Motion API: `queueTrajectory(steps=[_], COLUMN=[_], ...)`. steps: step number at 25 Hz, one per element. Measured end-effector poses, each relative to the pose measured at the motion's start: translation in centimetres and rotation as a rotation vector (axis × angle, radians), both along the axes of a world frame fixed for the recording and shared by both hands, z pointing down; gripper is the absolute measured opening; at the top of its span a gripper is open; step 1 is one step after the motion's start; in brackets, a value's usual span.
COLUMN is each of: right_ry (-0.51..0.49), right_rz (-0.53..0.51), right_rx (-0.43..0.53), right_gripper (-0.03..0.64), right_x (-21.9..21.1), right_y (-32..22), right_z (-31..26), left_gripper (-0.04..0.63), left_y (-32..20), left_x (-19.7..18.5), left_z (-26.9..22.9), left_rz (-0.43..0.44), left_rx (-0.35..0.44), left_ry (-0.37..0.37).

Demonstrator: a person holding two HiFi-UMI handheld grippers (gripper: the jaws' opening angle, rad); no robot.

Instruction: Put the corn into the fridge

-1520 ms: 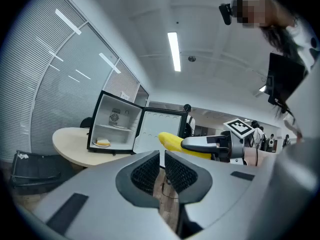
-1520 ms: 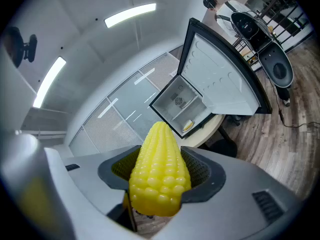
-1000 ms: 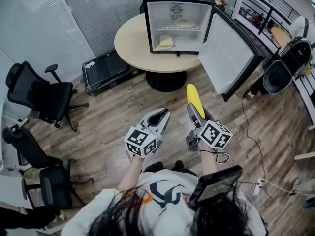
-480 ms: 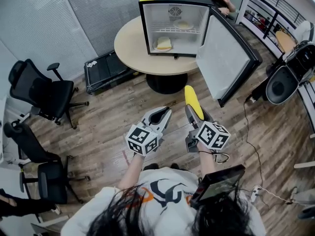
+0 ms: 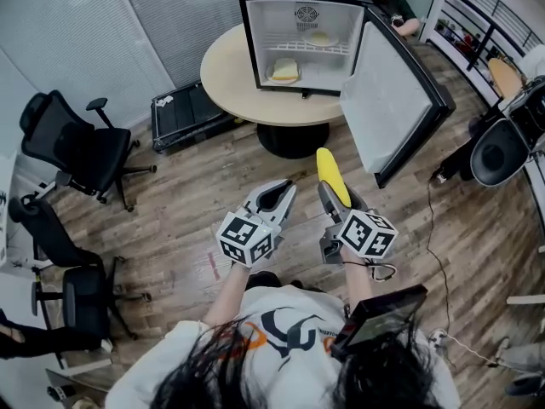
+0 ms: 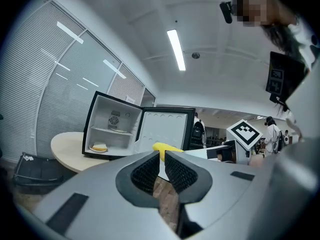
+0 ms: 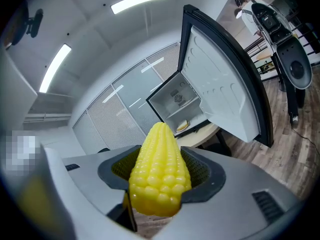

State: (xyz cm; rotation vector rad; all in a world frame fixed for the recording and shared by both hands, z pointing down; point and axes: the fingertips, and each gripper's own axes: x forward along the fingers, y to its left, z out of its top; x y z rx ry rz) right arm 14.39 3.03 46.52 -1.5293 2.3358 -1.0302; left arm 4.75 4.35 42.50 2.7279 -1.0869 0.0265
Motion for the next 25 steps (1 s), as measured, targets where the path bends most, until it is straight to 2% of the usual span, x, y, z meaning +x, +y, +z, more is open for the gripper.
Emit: queueTrajectory(steps=[6, 14, 25], right_ry=[-0.002, -0.009, 0.016], right_rz=[-0.031, -0.046, 0.01], right_rx=[-0.008, -0.023, -0.036], right_gripper=[0.253, 0.253, 0.253], right_x=[-0.1, -0.6, -1.4], right_y=[-0.4, -2.5, -9.6], right_z=[0.7, 1.5, 1.9], left_gripper=[0.039, 0.039, 0.04], left_y=[0.0, -2.0, -9.8], left_x=[0.8, 0.0, -0.5], left_z=[0.4, 0.9, 1.9], left_rz=[-0.003, -0.023, 0.038], left_rx=[-0.004, -0.013, -0.034], left_ry=[-0.017, -0.034, -0.028])
